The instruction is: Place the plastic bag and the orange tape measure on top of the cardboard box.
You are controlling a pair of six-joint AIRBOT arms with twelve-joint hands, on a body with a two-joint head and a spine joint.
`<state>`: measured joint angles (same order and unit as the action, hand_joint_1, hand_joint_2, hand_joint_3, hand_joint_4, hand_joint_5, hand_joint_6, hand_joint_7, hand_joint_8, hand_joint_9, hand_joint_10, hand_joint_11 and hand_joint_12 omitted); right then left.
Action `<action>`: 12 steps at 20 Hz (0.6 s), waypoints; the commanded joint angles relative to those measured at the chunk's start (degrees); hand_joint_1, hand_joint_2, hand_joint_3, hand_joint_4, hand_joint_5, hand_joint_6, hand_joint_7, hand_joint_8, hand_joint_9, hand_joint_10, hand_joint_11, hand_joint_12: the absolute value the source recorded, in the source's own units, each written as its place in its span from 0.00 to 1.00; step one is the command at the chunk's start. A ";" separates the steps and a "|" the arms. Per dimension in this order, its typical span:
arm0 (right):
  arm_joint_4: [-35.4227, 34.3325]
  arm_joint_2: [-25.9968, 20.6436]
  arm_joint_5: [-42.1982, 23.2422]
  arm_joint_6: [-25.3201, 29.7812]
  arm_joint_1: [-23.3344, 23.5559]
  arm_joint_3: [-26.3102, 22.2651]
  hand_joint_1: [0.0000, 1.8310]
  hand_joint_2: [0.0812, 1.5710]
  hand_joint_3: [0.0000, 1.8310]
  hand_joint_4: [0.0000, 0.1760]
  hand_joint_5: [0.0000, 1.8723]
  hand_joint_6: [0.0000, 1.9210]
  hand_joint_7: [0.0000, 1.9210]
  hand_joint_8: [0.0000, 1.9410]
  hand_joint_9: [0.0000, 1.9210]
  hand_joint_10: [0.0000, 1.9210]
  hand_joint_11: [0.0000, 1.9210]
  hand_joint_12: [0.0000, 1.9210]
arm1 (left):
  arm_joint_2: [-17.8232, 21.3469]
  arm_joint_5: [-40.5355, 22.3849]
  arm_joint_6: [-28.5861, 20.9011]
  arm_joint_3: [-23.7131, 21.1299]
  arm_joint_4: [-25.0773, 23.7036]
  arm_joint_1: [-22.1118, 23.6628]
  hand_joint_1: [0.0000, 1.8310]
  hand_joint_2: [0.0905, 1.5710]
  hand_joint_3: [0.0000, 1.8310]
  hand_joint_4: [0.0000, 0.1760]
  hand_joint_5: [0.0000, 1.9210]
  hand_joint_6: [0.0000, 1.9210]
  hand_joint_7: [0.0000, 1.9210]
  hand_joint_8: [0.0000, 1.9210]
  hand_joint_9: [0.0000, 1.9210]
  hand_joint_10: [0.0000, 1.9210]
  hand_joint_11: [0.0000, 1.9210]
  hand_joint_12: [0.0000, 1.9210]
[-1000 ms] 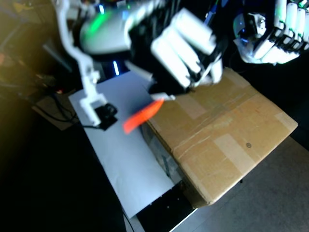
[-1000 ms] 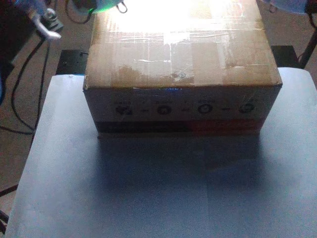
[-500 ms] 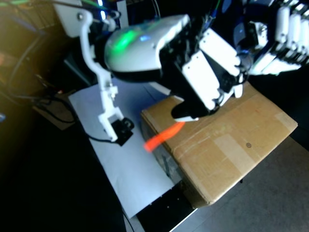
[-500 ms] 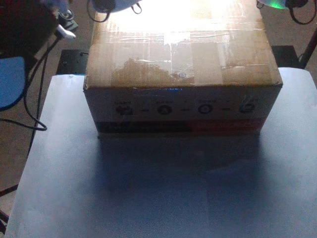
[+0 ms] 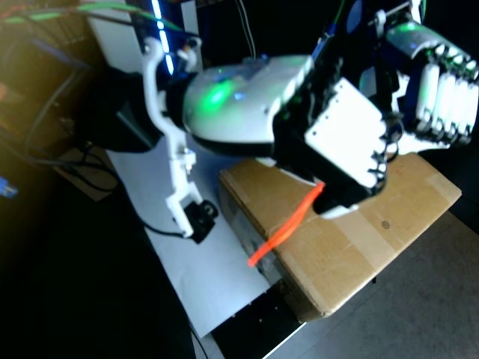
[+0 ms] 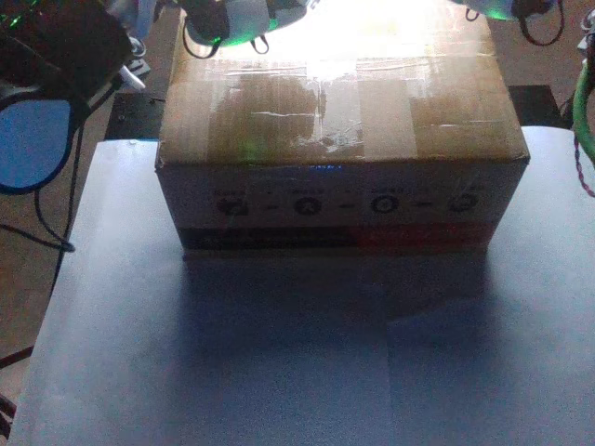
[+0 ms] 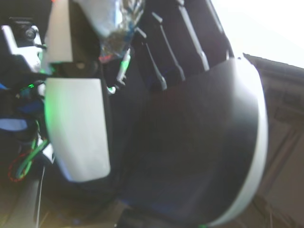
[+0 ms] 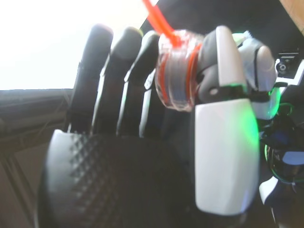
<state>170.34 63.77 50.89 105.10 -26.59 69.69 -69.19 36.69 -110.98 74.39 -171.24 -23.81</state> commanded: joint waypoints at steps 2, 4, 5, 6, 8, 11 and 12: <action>0.47 0.75 6.19 0.86 -0.53 0.88 0.75 0.72 0.00 0.00 0.41 0.56 0.46 0.61 0.47 0.72 0.47 0.80 | -0.41 5.44 -0.16 0.54 -1.34 0.01 0.75 0.73 0.00 0.00 0.39 0.59 0.45 0.63 0.46 0.72 0.44 0.81; 0.02 1.30 6.10 2.90 -1.66 1.79 0.74 0.74 0.00 0.00 0.41 0.53 0.43 0.69 0.42 0.78 0.41 0.87 | -0.63 4.80 -0.16 0.78 -1.34 -0.38 0.75 0.73 0.00 0.00 0.39 0.62 0.46 0.61 0.46 0.70 0.41 0.79; -0.35 1.62 6.08 4.18 -2.44 2.21 0.74 0.75 0.00 0.00 0.41 0.54 0.42 0.70 0.41 0.80 0.38 0.90 | -0.83 4.21 -0.18 0.98 -1.34 -0.80 0.75 0.73 0.00 0.00 0.39 0.62 0.46 0.62 0.46 0.69 0.41 0.78; -0.54 1.75 6.08 4.27 -2.78 2.30 0.74 0.74 0.00 0.00 0.42 0.53 0.43 0.69 0.42 0.78 0.39 0.89 | -0.96 3.91 -0.18 1.11 -1.34 -0.94 0.75 0.73 0.00 0.00 0.38 0.61 0.46 0.63 0.46 0.70 0.42 0.78; -0.98 1.95 6.07 4.27 -3.47 2.38 0.74 0.75 0.00 0.00 0.43 0.52 0.43 0.70 0.40 0.80 0.37 0.93 | -1.25 3.13 -0.18 1.53 -1.34 -1.10 0.81 0.71 0.00 0.00 0.39 0.57 0.46 0.59 0.47 0.63 0.39 0.86; -1.57 2.40 5.95 4.27 -4.28 2.47 0.75 0.72 0.00 0.00 0.45 0.53 0.47 0.61 0.45 0.73 0.40 0.85 | -1.92 1.10 -0.20 2.82 -1.34 -1.11 0.75 0.72 0.00 0.00 0.40 0.59 0.45 0.62 0.47 0.69 0.43 0.78; -1.87 2.52 5.94 4.28 -4.61 2.54 0.75 0.72 0.00 0.00 0.45 0.52 0.46 0.62 0.45 0.73 0.41 0.84 | -2.04 0.81 -0.20 2.95 -1.34 -1.19 0.75 0.73 0.00 0.00 0.39 0.61 0.45 0.62 0.47 0.69 0.44 0.77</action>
<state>168.09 66.32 49.80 109.40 -31.77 72.05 -71.20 31.83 -111.33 77.25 -171.24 -25.41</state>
